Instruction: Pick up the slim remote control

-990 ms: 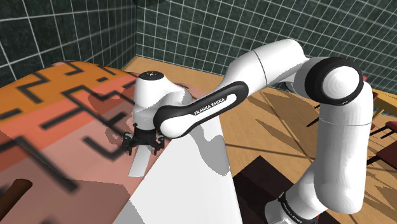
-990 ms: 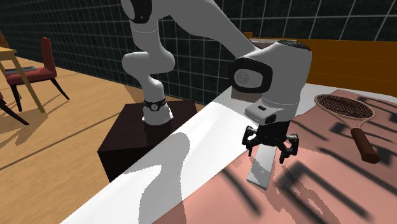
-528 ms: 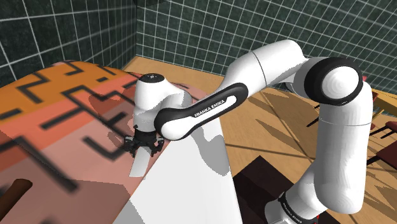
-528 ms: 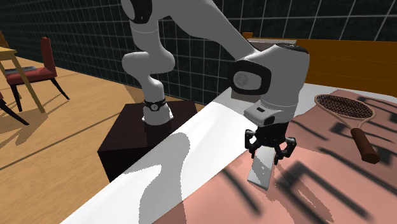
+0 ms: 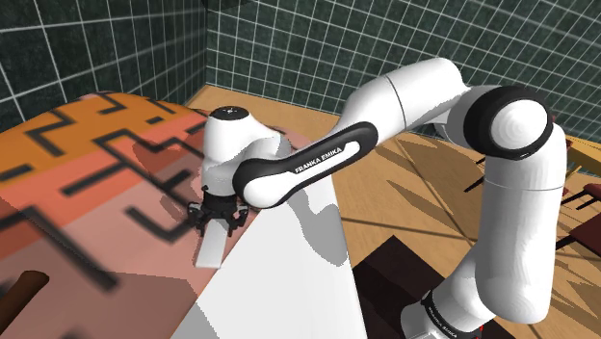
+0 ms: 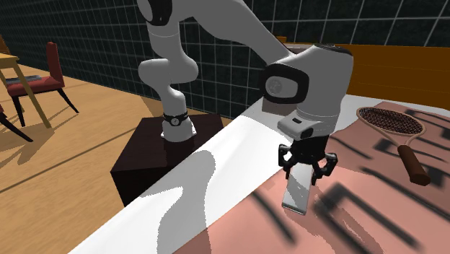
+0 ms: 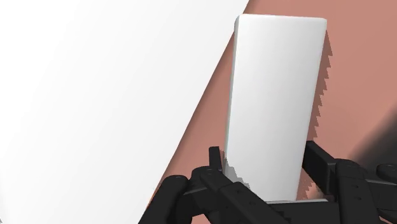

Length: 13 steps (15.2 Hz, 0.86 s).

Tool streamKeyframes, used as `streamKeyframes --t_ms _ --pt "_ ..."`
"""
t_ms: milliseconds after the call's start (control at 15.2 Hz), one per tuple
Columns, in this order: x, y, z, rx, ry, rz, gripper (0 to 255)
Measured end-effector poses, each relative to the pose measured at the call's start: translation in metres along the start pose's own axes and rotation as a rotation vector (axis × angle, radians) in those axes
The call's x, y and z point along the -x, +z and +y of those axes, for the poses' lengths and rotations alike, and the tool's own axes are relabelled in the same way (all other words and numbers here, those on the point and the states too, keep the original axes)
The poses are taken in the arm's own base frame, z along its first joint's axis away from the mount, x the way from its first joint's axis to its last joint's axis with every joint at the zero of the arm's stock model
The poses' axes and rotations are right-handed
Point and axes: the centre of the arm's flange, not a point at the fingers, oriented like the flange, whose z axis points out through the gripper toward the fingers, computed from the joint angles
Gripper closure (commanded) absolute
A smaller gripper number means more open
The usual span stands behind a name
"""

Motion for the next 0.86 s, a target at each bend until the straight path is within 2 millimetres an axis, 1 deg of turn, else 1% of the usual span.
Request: streamKeyframes --t_ms 594,792,858 --pt "0.0 -0.047 -0.002 0.0 0.0 0.0 255" --pt "0.0 -0.063 0.0 0.0 0.0 0.0 255" --pt "0.0 -0.066 0.0 0.0 0.0 0.0 255"
